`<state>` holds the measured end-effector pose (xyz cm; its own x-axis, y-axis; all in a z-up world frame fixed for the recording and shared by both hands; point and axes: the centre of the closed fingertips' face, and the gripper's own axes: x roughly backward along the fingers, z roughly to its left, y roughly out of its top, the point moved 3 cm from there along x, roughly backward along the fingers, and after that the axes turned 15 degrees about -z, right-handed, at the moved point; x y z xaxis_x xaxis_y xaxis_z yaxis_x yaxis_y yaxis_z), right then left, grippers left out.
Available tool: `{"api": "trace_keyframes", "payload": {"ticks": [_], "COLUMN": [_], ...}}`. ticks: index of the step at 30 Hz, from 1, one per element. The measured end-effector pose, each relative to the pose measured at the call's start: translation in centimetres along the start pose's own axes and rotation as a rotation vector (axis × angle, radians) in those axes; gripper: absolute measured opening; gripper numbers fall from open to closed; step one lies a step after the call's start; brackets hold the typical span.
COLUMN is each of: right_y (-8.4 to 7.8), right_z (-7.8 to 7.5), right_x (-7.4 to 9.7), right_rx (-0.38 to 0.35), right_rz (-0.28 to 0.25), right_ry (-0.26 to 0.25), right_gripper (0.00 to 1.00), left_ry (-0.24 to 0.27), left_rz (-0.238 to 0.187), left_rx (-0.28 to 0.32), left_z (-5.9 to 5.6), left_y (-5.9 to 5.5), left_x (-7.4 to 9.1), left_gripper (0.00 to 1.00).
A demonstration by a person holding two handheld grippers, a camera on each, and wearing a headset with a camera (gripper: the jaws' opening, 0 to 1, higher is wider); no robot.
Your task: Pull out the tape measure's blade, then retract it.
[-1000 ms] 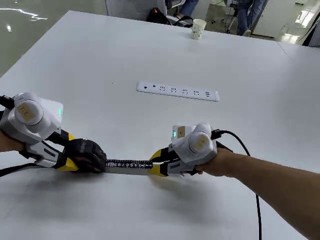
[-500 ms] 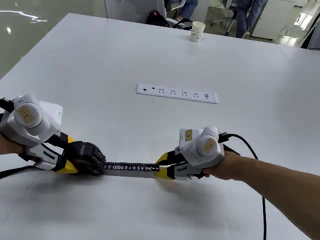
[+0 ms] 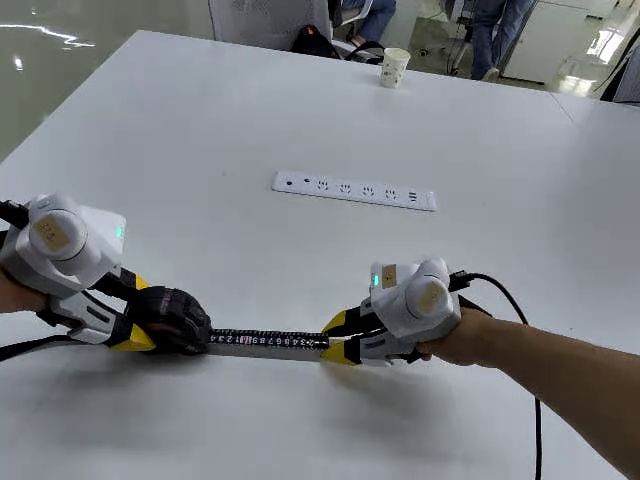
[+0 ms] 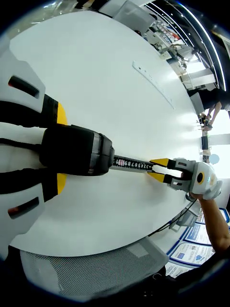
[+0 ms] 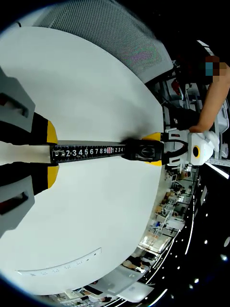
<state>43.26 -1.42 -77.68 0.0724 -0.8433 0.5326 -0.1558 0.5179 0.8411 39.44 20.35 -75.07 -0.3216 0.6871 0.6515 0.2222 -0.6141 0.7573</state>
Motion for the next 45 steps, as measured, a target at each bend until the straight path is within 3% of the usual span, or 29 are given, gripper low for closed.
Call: {"api": "trace_keyframes", "payload": {"ticks": [45], "right_y": [-2.5], "right_z": [0.3], "right_x": [3.3], "right_rx": [-0.027], "right_rz": [0.048], "right_ry": [-0.019], "right_gripper": [0.08], "left_ry": [-0.008], "left_rz": [0.011], "left_rx": [-0.006], "left_z": [0.0], "left_y": [0.1], "left_x": [-0.1], "left_gripper": [0.27]}}
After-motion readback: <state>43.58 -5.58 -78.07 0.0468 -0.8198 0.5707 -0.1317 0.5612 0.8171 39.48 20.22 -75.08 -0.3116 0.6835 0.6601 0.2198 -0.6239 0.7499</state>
